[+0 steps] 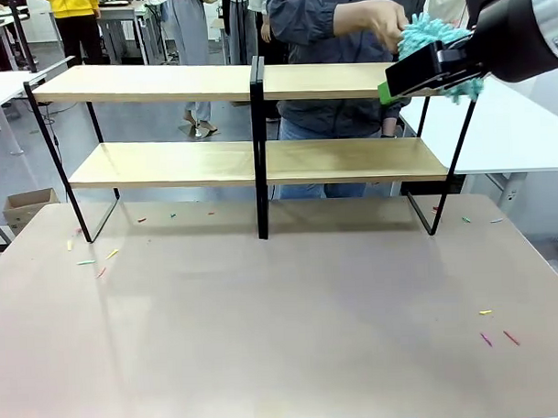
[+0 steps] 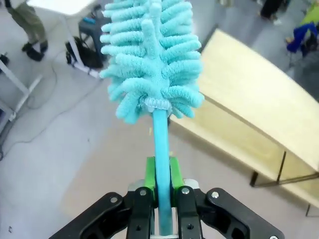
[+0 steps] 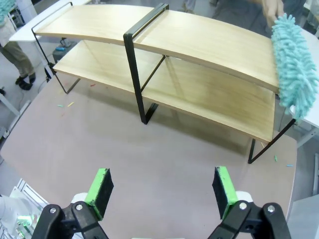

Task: Clean the shelves.
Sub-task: Clean another randomly selected level of the Shelf with the Duster.

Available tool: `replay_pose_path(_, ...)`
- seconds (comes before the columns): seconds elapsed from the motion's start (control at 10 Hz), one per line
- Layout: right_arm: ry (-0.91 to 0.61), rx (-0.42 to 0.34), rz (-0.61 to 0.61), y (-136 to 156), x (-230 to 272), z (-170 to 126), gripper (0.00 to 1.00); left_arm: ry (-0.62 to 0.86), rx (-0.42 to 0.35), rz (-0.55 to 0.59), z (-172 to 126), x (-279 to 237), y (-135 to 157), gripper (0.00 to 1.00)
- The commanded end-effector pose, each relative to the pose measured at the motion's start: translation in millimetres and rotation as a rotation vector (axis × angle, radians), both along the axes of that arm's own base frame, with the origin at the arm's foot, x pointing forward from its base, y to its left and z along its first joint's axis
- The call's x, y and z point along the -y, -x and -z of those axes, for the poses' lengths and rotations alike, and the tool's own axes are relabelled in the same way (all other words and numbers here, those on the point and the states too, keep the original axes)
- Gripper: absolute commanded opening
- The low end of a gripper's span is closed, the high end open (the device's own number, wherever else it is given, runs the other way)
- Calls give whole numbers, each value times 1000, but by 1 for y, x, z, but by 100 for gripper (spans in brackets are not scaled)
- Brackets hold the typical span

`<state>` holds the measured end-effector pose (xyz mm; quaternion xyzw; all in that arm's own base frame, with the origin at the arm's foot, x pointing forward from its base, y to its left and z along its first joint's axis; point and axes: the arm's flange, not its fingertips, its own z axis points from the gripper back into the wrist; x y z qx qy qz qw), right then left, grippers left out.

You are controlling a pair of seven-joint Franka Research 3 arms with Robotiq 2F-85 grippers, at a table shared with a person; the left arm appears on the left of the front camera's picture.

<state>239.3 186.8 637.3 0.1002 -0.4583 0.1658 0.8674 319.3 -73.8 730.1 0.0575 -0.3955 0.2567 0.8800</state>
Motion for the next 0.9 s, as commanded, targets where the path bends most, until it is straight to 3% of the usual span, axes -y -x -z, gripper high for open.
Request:
replay_pose_path(0.0, 4, 2, 3, 0, 1, 0, 100, -48, 13, 2, 20, 8, 10, 13)
replay_pose_path(0.2, 4, 2, 3, 0, 1, 0, 100, 6, -30, 98, 21, 6, 8, 13)
replay_pose_path(0.3, 4, 2, 3, 0, 1, 0, 100, 59, -76, 218, 22, 3, 8, 13)
replay_pose_path(0.6, 4, 2, 3, 0, 1, 0, 100, 237, -209, 678, 16, -15, 21, 13)
replay_pose_path(0.8, 4, 2, 3, 0, 1, 0, 100, 372, -215, 1083, 5, -34, 40, 13)
